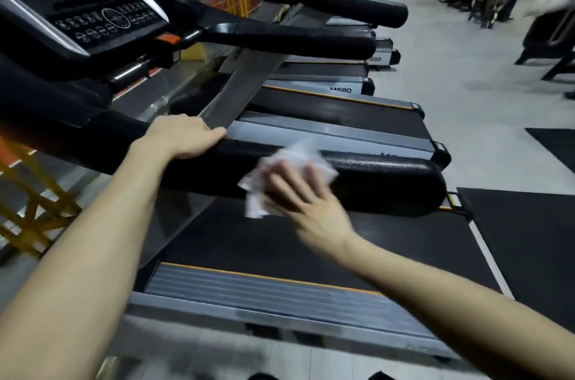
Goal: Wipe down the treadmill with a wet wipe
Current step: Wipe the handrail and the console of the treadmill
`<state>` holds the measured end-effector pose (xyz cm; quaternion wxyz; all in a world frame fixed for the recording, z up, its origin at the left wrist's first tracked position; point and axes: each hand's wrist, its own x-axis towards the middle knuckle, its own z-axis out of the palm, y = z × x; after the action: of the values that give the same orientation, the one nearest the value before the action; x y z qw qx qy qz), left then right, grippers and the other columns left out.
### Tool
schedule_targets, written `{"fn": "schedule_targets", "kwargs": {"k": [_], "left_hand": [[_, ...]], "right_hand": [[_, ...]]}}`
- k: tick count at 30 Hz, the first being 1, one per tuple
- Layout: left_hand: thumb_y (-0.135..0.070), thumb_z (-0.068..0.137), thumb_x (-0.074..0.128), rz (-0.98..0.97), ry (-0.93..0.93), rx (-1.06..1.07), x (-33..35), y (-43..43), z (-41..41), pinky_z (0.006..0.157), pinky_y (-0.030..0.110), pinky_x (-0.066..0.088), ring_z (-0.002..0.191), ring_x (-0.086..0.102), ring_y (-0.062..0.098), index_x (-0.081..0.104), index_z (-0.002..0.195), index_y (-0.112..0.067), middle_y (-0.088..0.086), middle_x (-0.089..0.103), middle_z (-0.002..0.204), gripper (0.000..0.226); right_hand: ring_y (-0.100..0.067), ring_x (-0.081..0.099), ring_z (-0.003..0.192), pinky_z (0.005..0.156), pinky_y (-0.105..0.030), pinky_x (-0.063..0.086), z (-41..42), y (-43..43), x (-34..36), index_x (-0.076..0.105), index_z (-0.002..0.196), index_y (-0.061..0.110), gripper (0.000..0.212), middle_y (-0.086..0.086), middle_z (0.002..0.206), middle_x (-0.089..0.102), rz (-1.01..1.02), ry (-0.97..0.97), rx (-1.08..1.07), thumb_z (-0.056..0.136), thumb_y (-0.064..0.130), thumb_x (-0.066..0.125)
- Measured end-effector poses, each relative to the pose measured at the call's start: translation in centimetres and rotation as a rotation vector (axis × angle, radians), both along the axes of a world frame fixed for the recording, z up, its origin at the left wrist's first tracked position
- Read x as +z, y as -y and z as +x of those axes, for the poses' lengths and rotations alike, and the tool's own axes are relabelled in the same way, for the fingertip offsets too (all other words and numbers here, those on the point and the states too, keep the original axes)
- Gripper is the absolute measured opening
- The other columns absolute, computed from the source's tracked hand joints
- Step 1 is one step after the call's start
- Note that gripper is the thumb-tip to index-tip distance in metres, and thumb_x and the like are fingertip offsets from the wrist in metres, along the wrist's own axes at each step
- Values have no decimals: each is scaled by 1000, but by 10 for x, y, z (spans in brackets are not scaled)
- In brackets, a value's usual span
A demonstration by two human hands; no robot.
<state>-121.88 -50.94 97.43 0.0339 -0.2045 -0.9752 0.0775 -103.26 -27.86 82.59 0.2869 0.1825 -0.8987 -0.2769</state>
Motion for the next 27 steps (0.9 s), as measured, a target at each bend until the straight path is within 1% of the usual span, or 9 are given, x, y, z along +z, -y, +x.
{"fn": "schedule_targets", "kwargs": {"k": [3,6,10,12,16,18,22,24,27], "left_hand": [[-75,94,16,-15,-23,-6,2,-1,3,89,42,42,127,62,31,74,126,-36,4,68,141,77],[-76,93,14,-6,-21,-11,0,1,-2,88,42,44,122,64,31,76,120,-41,2,71,132,76],[-79,85,5,22,-43,-70,-7,4,-9,84,44,48,102,66,25,76,105,-40,-3,74,108,84],[-78,87,5,18,-68,-88,-8,5,-11,85,43,47,107,66,28,75,109,-40,1,73,111,83],[-74,93,11,-12,-114,-119,-10,4,-12,84,42,45,111,65,35,76,117,-32,11,72,118,81],[-72,94,12,-4,-132,-119,-10,2,-12,86,42,45,111,65,36,76,117,-29,13,71,118,80],[-69,91,12,7,-137,-137,-13,3,-13,84,42,43,110,64,36,76,111,-27,15,71,119,80],[-70,87,9,18,-143,-145,-13,4,-14,83,42,43,107,64,35,76,105,-28,14,71,116,82],[-73,86,6,3,-143,-144,-12,4,-17,83,42,44,107,65,36,76,112,-27,14,71,117,89]], "right_hand": [[-37,3,165,129,-64,-7,-34,74,18,13,171,25,92,-12,178,6,-83,32,41,88,18,51],[-31,-8,165,131,-59,-4,-20,48,15,-2,171,24,98,-7,179,-9,-74,18,2,89,11,50],[-34,-2,165,130,-64,1,50,-57,-27,15,171,27,99,-7,179,-4,-200,-98,-220,85,11,62],[-44,10,163,125,-74,14,84,-99,-39,31,167,18,81,-16,178,5,-416,-224,-337,95,12,68],[-57,8,158,123,-76,14,79,-94,-41,39,154,-1,59,-34,172,6,-715,-347,-483,102,15,62],[-58,4,158,125,-75,10,43,-43,-42,42,154,4,61,-36,171,5,-652,-311,-330,100,17,67],[-45,2,163,131,-62,1,-28,68,-13,29,168,24,79,-22,175,7,-441,-153,10,98,19,63],[-38,4,165,132,-58,3,-37,77,0,27,169,26,73,-18,177,9,-408,-176,32,103,21,59],[-37,4,165,132,-59,2,2,15,-14,29,168,32,69,-15,177,8,-432,-209,-114,106,35,60]]}}
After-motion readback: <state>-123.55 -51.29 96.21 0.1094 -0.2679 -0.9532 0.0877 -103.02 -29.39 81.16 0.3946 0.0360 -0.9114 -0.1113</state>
